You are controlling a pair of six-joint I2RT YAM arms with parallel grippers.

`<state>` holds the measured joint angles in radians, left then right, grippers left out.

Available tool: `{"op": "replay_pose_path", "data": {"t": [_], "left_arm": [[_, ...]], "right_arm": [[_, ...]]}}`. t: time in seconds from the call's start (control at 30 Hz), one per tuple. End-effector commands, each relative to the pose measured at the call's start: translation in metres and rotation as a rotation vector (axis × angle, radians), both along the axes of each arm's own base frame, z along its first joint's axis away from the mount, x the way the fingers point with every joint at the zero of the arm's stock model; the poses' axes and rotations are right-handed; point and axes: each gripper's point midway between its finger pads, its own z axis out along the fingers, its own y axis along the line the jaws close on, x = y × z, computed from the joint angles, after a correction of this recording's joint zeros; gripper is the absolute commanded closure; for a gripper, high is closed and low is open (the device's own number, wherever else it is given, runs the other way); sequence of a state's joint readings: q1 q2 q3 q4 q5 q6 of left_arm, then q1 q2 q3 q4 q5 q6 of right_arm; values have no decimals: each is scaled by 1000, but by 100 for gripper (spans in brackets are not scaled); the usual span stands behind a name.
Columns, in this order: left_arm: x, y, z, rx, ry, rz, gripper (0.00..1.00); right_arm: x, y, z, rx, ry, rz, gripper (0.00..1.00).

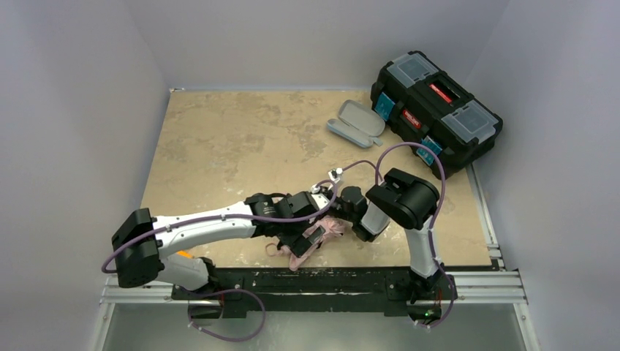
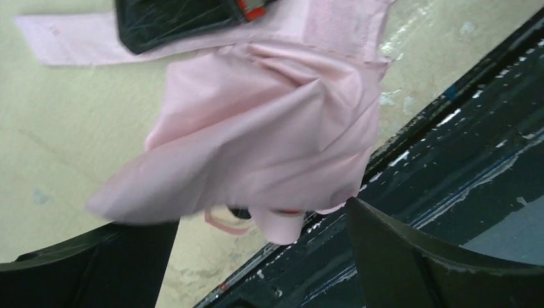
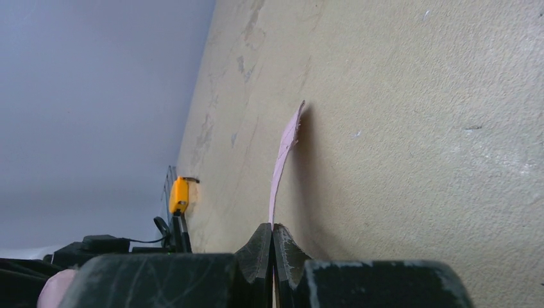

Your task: Put away the umbrella

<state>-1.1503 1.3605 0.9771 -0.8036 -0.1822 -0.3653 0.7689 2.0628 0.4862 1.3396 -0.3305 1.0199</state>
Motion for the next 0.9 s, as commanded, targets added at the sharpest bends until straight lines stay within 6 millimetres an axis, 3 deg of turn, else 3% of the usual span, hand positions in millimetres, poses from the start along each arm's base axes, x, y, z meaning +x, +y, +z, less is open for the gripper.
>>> {"op": "replay_pose_path", "data": {"t": [0.0, 0.2, 0.27, 0.43, 0.53, 0.6, 0.63, 0.73, 0.87], "left_arm": [[7, -37, -4, -158, 36, -142, 0], [23, -49, -36, -191, 119, -120, 0], [25, -49, -51, -173, 137, -111, 5], [19, -47, -76, -129, 192, -117, 40], [16, -41, -85, -118, 193, -110, 68], [16, -38, -88, -113, 177, -94, 95], [17, -37, -88, -109, 167, -87, 100], [23, -33, -83, -47, 78, -65, 100], [38, -27, -72, 31, -80, -35, 100]], "right_arm": [[-51, -54, -115, -377, 254, 25, 100], [-52, -53, -115, -377, 257, 31, 100], [-52, -54, -116, -379, 258, 34, 100], [-54, -52, -114, -371, 256, 50, 100], [-55, -47, -108, -351, 259, 71, 100], [-53, -42, -103, -342, 256, 91, 100], [-51, -38, -98, -335, 248, 101, 100], [-45, -30, -79, -325, 231, 136, 100], [-31, -15, -29, -308, 147, 196, 100]]}}
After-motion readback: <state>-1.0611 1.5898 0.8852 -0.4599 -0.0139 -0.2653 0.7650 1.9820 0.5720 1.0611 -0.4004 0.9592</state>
